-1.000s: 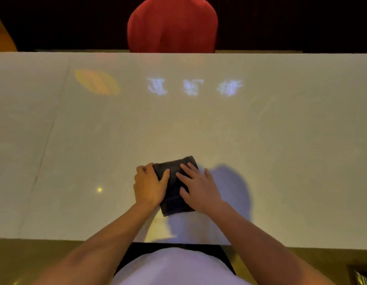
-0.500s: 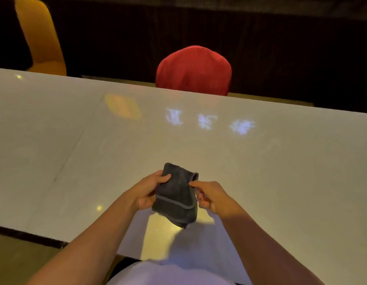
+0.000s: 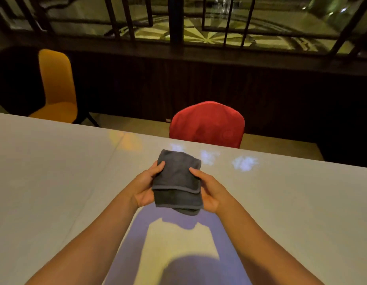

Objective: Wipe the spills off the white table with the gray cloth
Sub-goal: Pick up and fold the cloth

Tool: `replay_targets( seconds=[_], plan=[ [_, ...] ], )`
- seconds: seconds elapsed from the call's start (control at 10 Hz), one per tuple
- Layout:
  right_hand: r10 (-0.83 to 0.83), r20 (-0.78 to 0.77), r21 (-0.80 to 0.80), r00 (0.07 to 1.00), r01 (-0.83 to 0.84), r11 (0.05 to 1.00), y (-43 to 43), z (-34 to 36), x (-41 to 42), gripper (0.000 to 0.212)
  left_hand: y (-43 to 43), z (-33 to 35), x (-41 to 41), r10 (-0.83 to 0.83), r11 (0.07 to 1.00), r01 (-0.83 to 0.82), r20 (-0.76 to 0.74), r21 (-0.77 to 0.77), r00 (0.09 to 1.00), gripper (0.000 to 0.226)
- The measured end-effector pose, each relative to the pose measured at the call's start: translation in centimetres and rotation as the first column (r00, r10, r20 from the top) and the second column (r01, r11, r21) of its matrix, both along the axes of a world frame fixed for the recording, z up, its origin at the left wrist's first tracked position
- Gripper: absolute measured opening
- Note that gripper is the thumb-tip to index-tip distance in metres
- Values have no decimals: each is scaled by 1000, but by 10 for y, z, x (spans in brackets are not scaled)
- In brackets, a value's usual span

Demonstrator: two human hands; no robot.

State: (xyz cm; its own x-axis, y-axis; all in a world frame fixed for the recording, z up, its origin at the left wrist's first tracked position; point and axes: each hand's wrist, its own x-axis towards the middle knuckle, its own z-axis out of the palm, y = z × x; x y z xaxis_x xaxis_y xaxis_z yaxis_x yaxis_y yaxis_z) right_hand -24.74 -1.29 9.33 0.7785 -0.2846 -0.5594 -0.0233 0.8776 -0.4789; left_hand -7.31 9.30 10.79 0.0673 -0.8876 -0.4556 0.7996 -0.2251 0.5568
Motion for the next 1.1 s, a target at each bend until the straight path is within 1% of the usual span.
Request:
replay_targets(
  seconds=[0.1,0.2,0.3,0.4,0.5,0.6,0.7,0.8,0.9,1.0,1.1],
  plan=[
    [-11,-20,-95,1000,9,995,-37,-9,43,49,-38,-10,40,65,994,-74,107,84,992,30],
    [-115,-183,-270,976,62,961,-76,-28,84,44,-76,-38,74,76,967,-159,367,201,927,16],
    [-268,-376,-451,887,78,889,-104,-54,121,35,-109,-72,98,51,939,-234,571,253,819,10],
    [-381,-444,-525,811,109,844,-127,-88,154,31,-139,-110,126,37,933,-274,695,234,718,7],
    [-457,-489,-638,743,52,769,-144,-119,177,31,-166,-140,150,-33,930,-281,816,237,578,10],
    [-535,-536,-779,652,-138,612,-152,-139,187,36,-178,-164,164,-30,896,-407,937,180,348,15],
    [-653,-439,-893,617,-380,241,-149,-151,188,60,-178,-180,162,-67,932,-364,983,0,-172,28],
    [-631,-394,-745,668,-634,-206,-141,-168,188,62,-170,-199,160,-167,985,-145,748,95,-643,42],
    [-450,-667,-556,593,-799,-228,-130,-176,184,66,-159,-200,154,-272,953,-110,634,283,-724,46],
    [-328,-824,-428,463,-886,-177,-139,-163,188,70,-167,-173,146,-449,847,-147,540,511,-712,52],
    [-167,-924,-328,344,-937,-118,-145,-123,190,69,-176,-129,147,-597,647,-115,407,754,-691,62]
  ],
)
